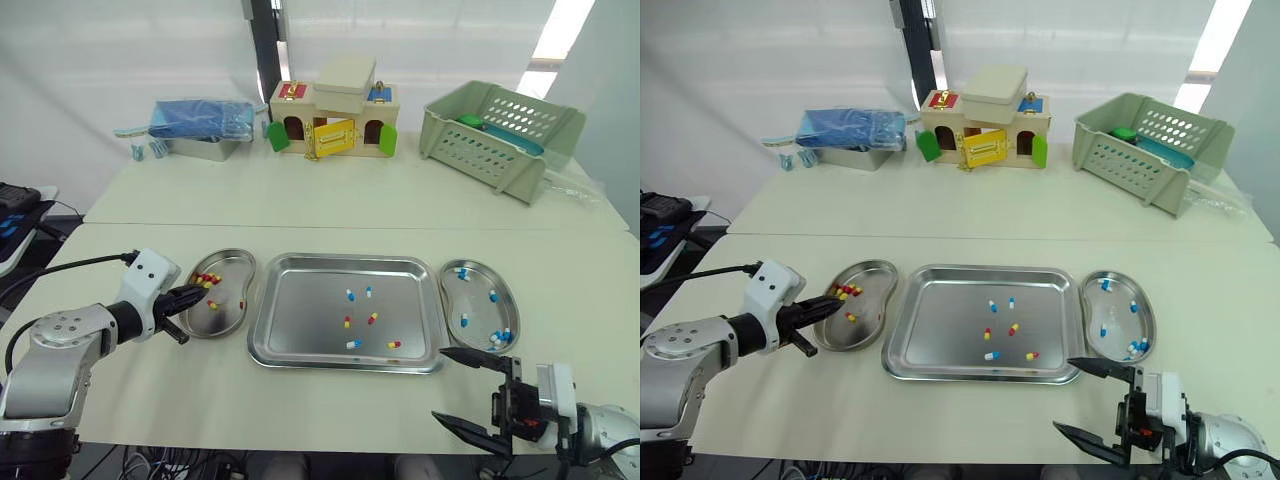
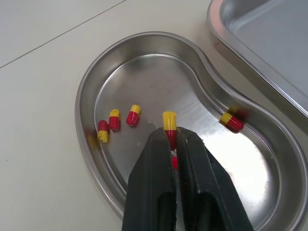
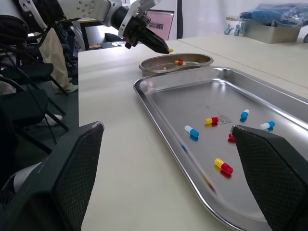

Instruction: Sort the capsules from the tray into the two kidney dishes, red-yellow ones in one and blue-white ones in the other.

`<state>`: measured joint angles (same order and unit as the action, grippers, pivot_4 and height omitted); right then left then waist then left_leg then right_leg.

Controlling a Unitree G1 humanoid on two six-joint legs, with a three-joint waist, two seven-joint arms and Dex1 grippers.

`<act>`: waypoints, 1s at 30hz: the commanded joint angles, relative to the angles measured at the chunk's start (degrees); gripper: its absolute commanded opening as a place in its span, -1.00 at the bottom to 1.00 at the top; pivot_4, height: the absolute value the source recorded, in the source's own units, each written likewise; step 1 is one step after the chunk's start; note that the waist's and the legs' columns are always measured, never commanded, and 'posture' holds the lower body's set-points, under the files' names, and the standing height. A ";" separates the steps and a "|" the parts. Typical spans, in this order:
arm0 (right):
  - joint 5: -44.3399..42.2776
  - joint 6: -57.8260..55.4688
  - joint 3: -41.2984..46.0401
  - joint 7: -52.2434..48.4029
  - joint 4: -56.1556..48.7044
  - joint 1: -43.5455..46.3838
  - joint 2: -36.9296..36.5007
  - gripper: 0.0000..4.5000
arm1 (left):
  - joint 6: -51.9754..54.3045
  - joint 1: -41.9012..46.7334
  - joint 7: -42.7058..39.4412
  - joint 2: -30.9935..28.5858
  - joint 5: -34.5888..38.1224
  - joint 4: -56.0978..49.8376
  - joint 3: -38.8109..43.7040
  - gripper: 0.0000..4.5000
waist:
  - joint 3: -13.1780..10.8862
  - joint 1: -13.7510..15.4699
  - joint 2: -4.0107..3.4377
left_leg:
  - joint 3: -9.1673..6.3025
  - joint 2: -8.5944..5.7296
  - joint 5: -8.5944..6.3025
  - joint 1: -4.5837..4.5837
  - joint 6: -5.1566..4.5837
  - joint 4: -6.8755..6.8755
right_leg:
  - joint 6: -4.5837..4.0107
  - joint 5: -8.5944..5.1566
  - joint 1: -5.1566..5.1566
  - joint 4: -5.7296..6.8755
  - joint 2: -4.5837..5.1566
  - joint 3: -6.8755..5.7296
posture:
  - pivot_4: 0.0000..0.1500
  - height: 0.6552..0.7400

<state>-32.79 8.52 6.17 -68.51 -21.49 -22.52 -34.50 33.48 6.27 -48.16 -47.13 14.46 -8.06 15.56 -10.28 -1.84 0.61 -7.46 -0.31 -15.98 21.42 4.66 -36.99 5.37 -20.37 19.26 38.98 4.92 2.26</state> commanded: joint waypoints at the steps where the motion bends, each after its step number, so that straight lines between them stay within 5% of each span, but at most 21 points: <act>1: -0.87 1.31 1.26 -0.01 -0.51 -0.19 0.35 1.00 | -0.19 0.87 0.08 -1.19 0.26 0.20 0.07 -0.41 | 0.00 0.00 0.00 | 0.00 0.00 0.00 0.00 0.00 0.00 | 0.00 0.00 0.00 0.00 0.00 0.00 | 1.00 1.00; 11: -0.90 1.83 1.53 -0.21 0.68 0.01 0.14 1.00 | -1.10 1.54 0.76 -0.99 0.01 1.16 -0.57 0.97 | 0.00 0.00 0.00 | -0.01 0.00 0.00 0.00 0.00 0.00 | 0.00 0.00 0.00 0.00 0.00 0.00 | 1.00 1.00; 21: -6.74 -8.72 10.03 6.35 -1.73 1.49 -4.36 1.00 | -8.70 0.09 0.00 0.17 4.30 2.40 8.78 0.99 | 0.00 -0.05 0.01 | -0.01 0.01 0.00 0.01 0.00 0.00 | 0.00 0.00 0.01 0.01 0.00 0.00 | 1.00 1.00; 30: -7.09 -20.44 24.63 7.00 14.00 5.87 -16.39 1.00 | -20.97 -6.47 -5.93 -6.26 4.60 17.39 21.13 0.99 | -0.04 0.02 0.13 | 0.12 0.01 -0.01 -0.01 -0.02 0.04 | -0.01 0.00 0.02 -0.03 0.00 0.07 | 1.00 1.00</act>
<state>-40.04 -11.02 28.03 -60.88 -9.54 -16.99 -49.99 15.43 -0.16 -53.40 -51.78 18.99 7.28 33.94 -10.33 -1.82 0.74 -7.33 -0.31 -15.98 21.42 4.65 -36.96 5.36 -20.37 19.28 38.95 4.93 2.32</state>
